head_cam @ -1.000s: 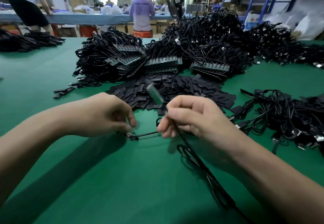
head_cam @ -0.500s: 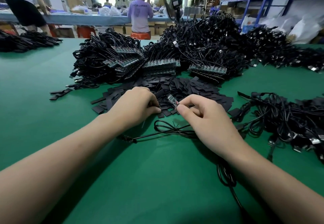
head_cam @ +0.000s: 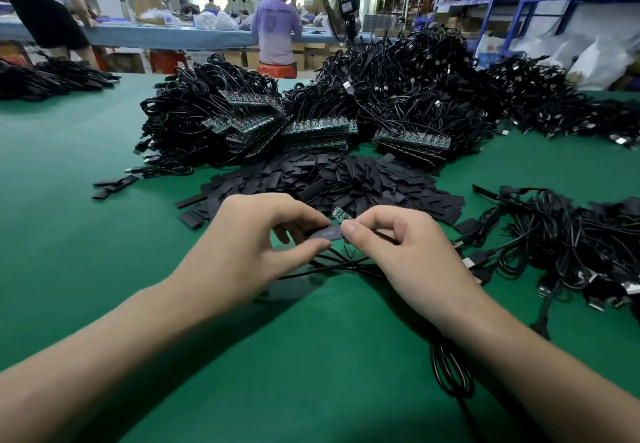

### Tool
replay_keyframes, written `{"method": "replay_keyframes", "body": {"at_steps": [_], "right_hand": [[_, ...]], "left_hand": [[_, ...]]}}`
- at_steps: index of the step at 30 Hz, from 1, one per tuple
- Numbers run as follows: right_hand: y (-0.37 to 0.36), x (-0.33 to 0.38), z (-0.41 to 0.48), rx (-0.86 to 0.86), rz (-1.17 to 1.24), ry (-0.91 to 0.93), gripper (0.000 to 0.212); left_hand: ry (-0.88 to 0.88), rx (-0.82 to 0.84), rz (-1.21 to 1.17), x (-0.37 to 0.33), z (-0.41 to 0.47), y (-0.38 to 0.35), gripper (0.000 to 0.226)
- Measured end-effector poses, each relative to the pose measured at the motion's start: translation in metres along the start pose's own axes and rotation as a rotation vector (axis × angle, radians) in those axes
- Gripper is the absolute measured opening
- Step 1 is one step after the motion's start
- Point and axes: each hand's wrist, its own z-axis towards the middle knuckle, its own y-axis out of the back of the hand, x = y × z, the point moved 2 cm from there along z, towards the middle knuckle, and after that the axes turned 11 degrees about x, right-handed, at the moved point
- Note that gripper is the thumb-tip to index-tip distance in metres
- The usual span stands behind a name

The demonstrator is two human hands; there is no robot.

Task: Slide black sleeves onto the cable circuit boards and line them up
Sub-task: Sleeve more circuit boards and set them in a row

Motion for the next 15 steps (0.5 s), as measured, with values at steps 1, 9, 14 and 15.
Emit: {"method": "replay_keyframes", "body": {"at_steps": [1,9,14,15], "right_hand": [[-0.001,0.001,0.000,0.011,0.053,0.002,0.025],[-0.006,0.004,-0.002,0.093,0.148,0.033,0.029],[0.004,0.000,0.000,0.105,0.078,0.019,0.035],[0.004,0.000,0.000,0.110,0.098,0.012,0.035]], "left_hand": [[-0.022,-0.016,0.001,-0.002,0.000,-0.001,0.015],[-0.086,-0.112,0.021,0.001,-0.010,-0.002,0.018],[-0.031,-0.145,-0.037,0.010,-0.012,0.004,0.019],[-0.024,-0.149,-0.041,0.011,-0.012,0.005,0.018]]}}
